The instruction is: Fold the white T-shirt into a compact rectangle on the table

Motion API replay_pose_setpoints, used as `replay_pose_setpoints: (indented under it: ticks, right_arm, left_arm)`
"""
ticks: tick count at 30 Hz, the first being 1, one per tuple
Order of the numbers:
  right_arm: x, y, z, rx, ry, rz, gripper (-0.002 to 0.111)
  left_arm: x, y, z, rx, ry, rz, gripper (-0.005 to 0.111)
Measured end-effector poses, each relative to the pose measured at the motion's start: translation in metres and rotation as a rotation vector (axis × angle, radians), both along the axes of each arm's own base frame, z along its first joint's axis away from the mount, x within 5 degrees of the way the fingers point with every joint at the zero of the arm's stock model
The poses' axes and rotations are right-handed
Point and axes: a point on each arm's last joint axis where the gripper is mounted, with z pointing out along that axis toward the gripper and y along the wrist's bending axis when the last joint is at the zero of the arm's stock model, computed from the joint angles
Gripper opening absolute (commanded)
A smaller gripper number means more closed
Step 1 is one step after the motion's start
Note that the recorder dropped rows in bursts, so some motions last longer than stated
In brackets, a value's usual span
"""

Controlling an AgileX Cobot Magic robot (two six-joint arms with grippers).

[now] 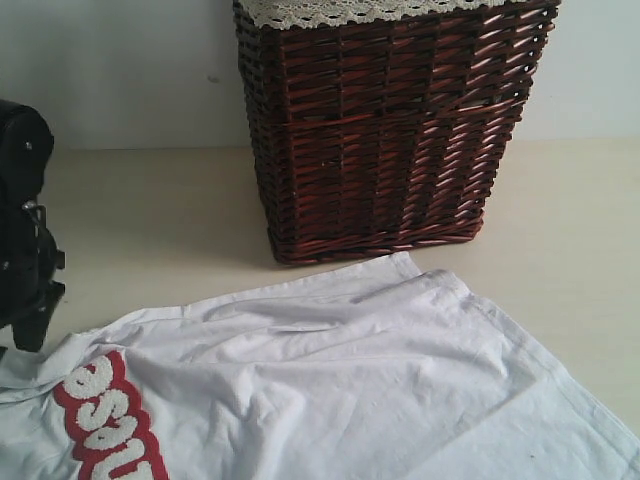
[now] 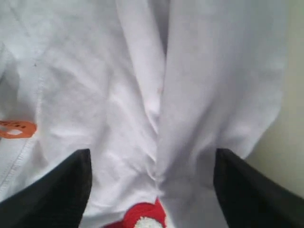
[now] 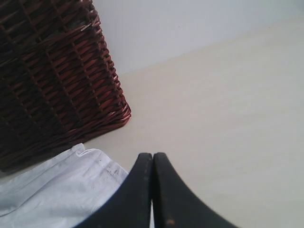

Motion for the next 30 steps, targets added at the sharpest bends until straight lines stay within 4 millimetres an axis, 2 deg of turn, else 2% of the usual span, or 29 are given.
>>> replay_pose_setpoints:
  ticks: [4,7,11,17,23,25,27,29,30]
  right_arm:
    - [0.0,0.0,0.0,0.0,0.0,0.0,0.0]
    - [0.0,0.0,0.0,0.0,0.0,0.0,0.0]
    - [0.0,0.0,0.0,0.0,0.0,0.0,0.0]
    - [0.0,0.0,0.0,0.0,0.0,0.0,0.0]
    - [0.0,0.0,0.0,0.0,0.0,0.0,0.0]
    - [0.0,0.0,0.0,0.0,0.0,0.0,0.0]
    - [0.0,0.0,0.0,0.0,0.0,0.0,0.0]
    - [0.0,0.0,0.0,0.0,0.0,0.0,0.0]
    - [0.0,0.0,0.0,0.0,0.0,0.0,0.0]
  left_arm:
    - [0.0,0.01,0.031,0.085,-0.15,0.024,0.07]
    - [0.011,0.017,0.037,0.151,-0.29,-0.008,0.066]
    - [0.027,0.02,0.018,0.179,-0.352,-0.063,0.053]
    - [0.031,0.017,-0.026,0.154,-0.224,-0.091,0.053]
    - [0.034,0.014,-0.043,0.125,-0.213,-0.101,0.051]
    - [0.034,0.013,-0.048,0.122,-0.208,-0.105,0.04]
    - [0.035,0.013,-0.049,0.121,-0.209,-0.108,0.024]
    - [0.035,0.013,-0.049,0.123,-0.21,-0.111,0.003]
    - [0.035,0.013,-0.05,0.125,-0.208,-0.113,0.0]
